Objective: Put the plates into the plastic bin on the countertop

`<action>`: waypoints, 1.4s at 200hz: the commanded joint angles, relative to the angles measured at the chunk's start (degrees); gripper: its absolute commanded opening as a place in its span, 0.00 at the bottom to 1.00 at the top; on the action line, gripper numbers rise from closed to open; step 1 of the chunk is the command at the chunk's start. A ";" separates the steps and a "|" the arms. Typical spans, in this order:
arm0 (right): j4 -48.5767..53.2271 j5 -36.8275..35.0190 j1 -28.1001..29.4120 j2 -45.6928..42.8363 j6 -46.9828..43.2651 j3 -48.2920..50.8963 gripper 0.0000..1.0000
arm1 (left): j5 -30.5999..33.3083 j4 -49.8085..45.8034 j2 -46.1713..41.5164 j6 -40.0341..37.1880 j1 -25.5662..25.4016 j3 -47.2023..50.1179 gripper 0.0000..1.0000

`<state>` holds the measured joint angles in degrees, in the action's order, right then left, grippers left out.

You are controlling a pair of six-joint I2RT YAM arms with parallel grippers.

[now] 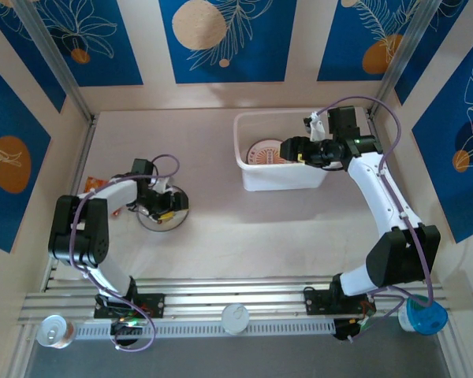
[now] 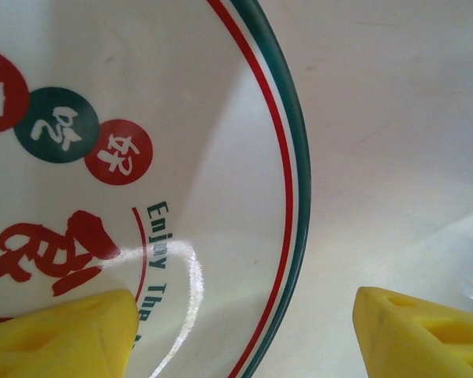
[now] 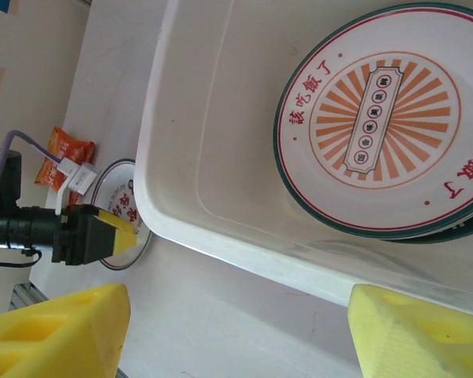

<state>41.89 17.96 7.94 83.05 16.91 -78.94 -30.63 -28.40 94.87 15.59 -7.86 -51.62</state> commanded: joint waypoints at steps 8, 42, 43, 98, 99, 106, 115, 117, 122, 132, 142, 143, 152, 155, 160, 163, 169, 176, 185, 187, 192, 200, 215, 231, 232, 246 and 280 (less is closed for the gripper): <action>-0.58 -0.02 0.93 -0.07 1.03 0.80 0.74 | -2.33 1.24 2.58 3.67 -4.56 0.30 0.73; -1.10 -0.03 1.51 -0.07 1.29 1.66 0.74 | -3.81 4.22 3.90 6.47 -8.68 -0.87 0.73; -1.10 -0.03 1.51 -0.08 1.29 1.67 0.74 | -3.82 4.27 3.91 6.51 -8.85 -0.99 0.73; -1.88 0.25 1.54 0.12 1.53 2.47 0.74 | -3.12 1.38 1.24 7.01 -11.92 -5.22 0.74; -1.89 0.24 1.55 0.11 1.54 2.47 0.74 | -2.99 1.27 1.04 6.96 -11.87 -5.28 0.74; -2.11 0.24 1.68 0.07 1.63 2.52 0.74 | -2.13 0.53 -0.52 6.61 -11.79 -5.48 0.74; -2.46 0.25 1.83 -0.08 1.82 2.64 0.74 | -1.12 -0.47 -2.63 6.40 -11.34 -5.73 0.75; -2.54 0.31 1.88 -0.12 1.79 2.71 0.74 | -0.88 -0.72 -3.08 6.38 -11.18 -5.76 0.75; -2.47 0.35 2.01 -0.16 1.82 2.78 0.74 | -0.33 -1.37 -4.33 6.25 -10.73 -5.71 0.75; -2.53 0.26 2.28 -0.28 1.75 2.82 0.74 | 0.40 -2.45 -6.97 5.99 -9.49 -5.32 0.75; -2.66 0.25 2.57 -0.36 1.66 3.15 0.74 | 1.04 -3.32 -9.55 5.44 -7.64 -4.55 0.75; -2.67 0.24 2.58 -0.39 1.65 3.21 0.74 | 1.07 -3.41 -9.80 5.34 -7.40 -4.46 0.75; -2.78 0.24 2.85 -0.38 1.62 3.42 0.74 | 1.56 -4.36 -11.74 4.45 -5.42 -3.66 0.74; -2.88 0.24 2.94 -0.31 1.59 3.51 0.74 | 1.62 -4.71 -12.27 4.10 -4.71 -3.33 0.74; -2.92 0.31 3.10 -0.30 1.62 3.64 0.74 | 1.66 -5.17 -12.93 3.65 -3.34 -2.82 0.74; -2.95 0.31 3.26 -0.34 1.66 3.75 0.74 | 1.50 -5.43 -13.25 3.40 -2.43 -2.45 0.74; -3.14 0.33 3.48 -0.25 1.66 3.86 0.74 | 1.21 -5.75 -13.71 2.94 -0.70 -1.76 0.74; -3.34 0.41 3.70 -0.17 1.73 3.92 0.74 | 1.02 -5.92 -13.92 2.34 1.26 -1.09 0.74; -3.55 0.46 3.97 -0.08 1.90 4.05 0.74 | 1.01 -5.88 -13.69 1.38 3.57 -0.49 0.74; -3.63 0.54 4.02 -0.08 1.99 4.08 0.74 | 1.01 -5.77 -13.56 1.26 4.02 -0.43 0.74; -3.78 0.58 4.17 0.03 1.98 4.14 0.74 | 1.18 -5.43 -13.11 1.12 5.19 -0.13 0.74; -3.88 0.68 4.37 0.10 2.07 4.06 0.74 | 0.41 -4.37 -12.19 1.32 6.86 0.27 0.74; -3.64 0.61 4.81 0.19 1.97 3.87 0.74 | -0.18 -2.23 -9.87 1.73 8.69 0.81 0.73; -3.58 0.35 4.94 0.05 1.90 4.03 0.74 | 0.44 -0.34 -7.19 1.59 9.34 1.08 0.73; -3.62 0.34 4.91 0.03 1.90 4.00 0.74 | 0.55 -0.25 -7.04 1.52 9.35 1.03 0.73; -3.51 0.16 4.89 0.04 1.90 4.21 0.74 | 1.66 0.43 -5.04 1.21 9.40 0.74 0.72; -3.46 -0.28 4.95 0.01 1.90 4.41 0.74 | 2.28 1.15 -2.03 0.16 9.44 0.94 0.71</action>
<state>38.28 17.93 12.43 83.07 18.41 -75.22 -29.28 -28.45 91.33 17.87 1.15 -51.24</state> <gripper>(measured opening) 0.740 0.710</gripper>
